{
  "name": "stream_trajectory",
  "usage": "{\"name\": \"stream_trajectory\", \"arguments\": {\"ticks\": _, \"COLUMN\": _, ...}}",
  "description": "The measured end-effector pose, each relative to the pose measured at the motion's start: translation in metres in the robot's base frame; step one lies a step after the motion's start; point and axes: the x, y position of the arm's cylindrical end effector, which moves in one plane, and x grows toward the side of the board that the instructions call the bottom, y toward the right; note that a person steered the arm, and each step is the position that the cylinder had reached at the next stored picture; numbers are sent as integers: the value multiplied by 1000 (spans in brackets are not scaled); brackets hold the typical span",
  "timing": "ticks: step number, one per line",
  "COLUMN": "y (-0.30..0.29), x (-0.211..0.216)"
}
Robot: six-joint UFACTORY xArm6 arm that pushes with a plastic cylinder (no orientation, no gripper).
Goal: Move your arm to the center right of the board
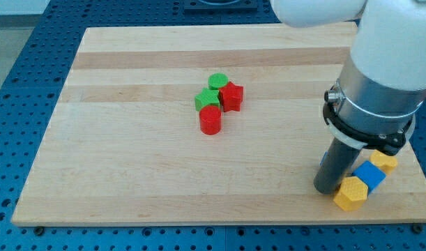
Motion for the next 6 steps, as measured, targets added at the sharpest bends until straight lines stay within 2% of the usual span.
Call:
{"name": "stream_trajectory", "arguments": {"ticks": 1, "y": -42, "x": -2}}
{"name": "stream_trajectory", "arguments": {"ticks": 2, "y": -77, "x": -43}}
{"name": "stream_trajectory", "arguments": {"ticks": 3, "y": -58, "x": -123}}
{"name": "stream_trajectory", "arguments": {"ticks": 4, "y": 26, "x": -172}}
{"name": "stream_trajectory", "arguments": {"ticks": 5, "y": 96, "x": -243}}
{"name": "stream_trajectory", "arguments": {"ticks": 6, "y": 119, "x": -351}}
